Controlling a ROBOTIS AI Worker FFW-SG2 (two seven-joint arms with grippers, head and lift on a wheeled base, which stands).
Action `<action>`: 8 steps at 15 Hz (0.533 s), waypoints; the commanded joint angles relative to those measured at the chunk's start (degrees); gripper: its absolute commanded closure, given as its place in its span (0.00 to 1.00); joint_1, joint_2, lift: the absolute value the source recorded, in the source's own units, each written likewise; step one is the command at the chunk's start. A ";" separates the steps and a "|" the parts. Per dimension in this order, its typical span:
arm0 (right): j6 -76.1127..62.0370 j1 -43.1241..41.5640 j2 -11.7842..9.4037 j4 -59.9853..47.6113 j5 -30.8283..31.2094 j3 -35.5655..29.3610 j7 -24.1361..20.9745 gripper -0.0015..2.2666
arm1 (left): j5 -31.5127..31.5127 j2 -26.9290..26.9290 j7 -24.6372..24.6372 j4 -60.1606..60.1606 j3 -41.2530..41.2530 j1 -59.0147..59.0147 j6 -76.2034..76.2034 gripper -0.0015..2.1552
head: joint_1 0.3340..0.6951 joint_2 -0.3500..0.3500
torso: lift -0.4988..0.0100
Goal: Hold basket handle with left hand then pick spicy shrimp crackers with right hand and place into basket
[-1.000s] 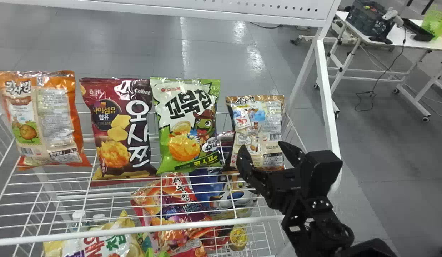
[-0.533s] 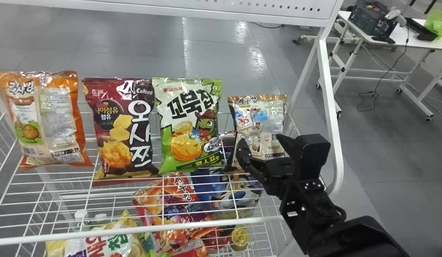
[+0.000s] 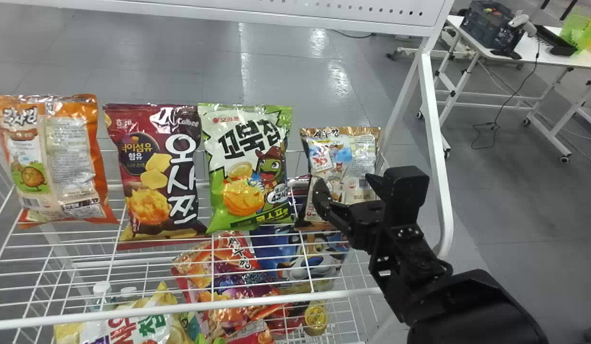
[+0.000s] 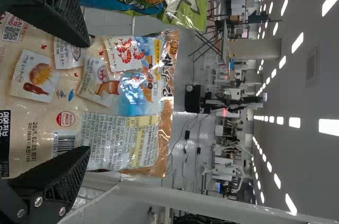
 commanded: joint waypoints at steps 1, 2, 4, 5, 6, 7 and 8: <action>0.12 -0.71 0.00 1.25 -0.42 0.18 0.00 0.05 | 0.00 -0.15 -0.09 0.27 0.00 -0.01 0.07 0.88 | 1.00 0.21 | 0.91; 0.29 -0.89 0.00 1.51 -0.42 0.18 0.00 0.05 | 0.00 -0.15 -0.09 0.35 0.00 -0.10 0.07 0.88 | 1.00 0.21 | 0.91; 1.00 -1.50 0.00 2.39 -0.68 0.18 0.09 0.06 | 0.00 -0.15 -0.09 0.62 0.00 -0.19 0.07 0.88 | 1.00 0.22 | 0.91; 1.52 -1.59 0.00 2.39 -0.68 0.09 0.09 0.06 | 0.00 -0.15 -0.09 0.79 0.00 -0.37 0.07 0.88 | 1.00 0.22 | 0.91; 1.88 -1.68 0.00 2.65 -0.77 0.09 0.26 0.06 | 0.00 -0.15 -0.09 0.97 0.00 -0.45 0.07 0.88 | 1.00 0.22 | 0.91; 2.05 -1.85 0.00 2.92 -0.77 0.09 0.35 0.07 | 0.09 -0.15 -0.09 1.14 0.00 -0.54 0.07 0.88 | 1.00 0.22 | 0.91; 2.58 -2.21 0.00 3.27 -0.77 0.18 0.35 0.08 | 0.09 -0.15 -0.09 1.32 0.00 -0.54 0.07 0.88 | 1.00 0.21 | 0.91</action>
